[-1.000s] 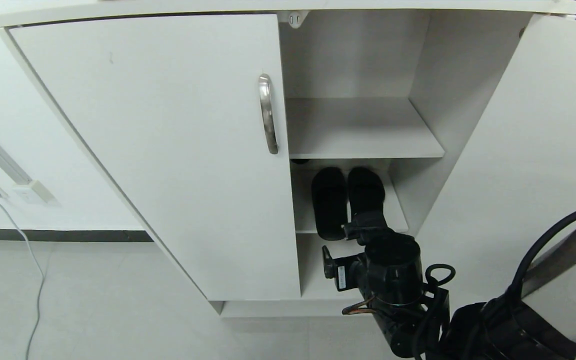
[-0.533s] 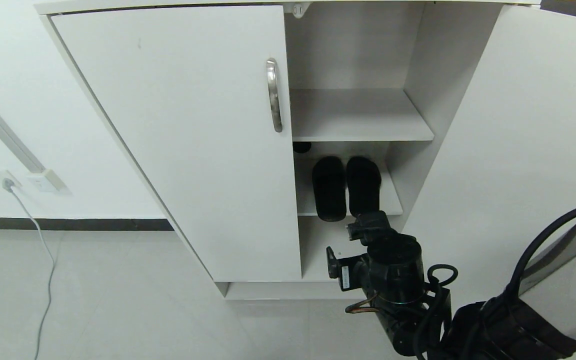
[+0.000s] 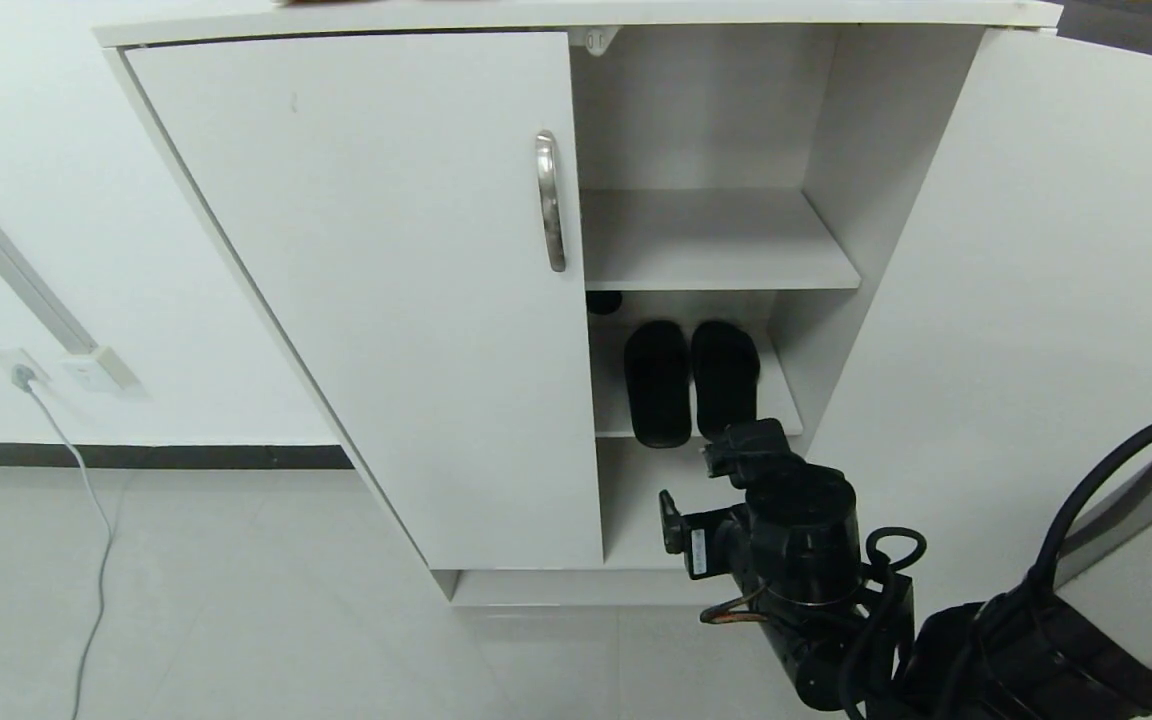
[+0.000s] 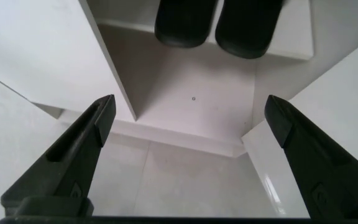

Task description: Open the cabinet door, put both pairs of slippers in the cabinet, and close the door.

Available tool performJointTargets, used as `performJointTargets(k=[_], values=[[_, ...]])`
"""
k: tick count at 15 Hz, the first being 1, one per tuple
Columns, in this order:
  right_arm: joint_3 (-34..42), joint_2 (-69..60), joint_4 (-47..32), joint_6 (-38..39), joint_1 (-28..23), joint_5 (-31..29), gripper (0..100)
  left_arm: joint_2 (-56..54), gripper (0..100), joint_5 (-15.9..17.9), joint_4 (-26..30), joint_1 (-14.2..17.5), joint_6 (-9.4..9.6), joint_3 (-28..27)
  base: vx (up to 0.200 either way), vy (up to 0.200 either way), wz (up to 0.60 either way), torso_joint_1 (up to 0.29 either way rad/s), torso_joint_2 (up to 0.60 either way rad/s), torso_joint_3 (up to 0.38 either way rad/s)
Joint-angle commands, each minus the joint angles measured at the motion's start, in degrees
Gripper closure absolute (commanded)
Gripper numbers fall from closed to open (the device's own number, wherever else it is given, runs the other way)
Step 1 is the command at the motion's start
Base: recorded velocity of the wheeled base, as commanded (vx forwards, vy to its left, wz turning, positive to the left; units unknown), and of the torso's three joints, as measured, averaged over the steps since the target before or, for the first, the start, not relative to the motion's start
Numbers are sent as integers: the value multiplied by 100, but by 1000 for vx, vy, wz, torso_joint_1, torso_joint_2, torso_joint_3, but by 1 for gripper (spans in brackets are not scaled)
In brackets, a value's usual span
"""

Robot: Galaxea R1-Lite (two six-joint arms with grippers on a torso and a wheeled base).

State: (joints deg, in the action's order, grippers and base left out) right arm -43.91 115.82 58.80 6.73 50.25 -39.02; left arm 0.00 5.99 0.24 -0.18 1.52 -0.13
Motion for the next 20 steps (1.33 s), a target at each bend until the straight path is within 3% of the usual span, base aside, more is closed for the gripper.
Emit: performJointTargets(k=[1,7,11,20], values=[[5,-25,0,4,-15,0,0,0,100,-1,2,1,-3,-4,0,0,0,2,2,173],[49,125,0,21,-411,9,0,9,100,-1,2,1,-3,-4,0,0,0,5,2,199],[40,98,27,13,-411,0,0,0,100,-1,2,1,6,5,0,0,0,1,1,173],[137,37,18,4,-367,0,0,0,100,-1,2,1,-3,5,0,22,0,0,0,0]])
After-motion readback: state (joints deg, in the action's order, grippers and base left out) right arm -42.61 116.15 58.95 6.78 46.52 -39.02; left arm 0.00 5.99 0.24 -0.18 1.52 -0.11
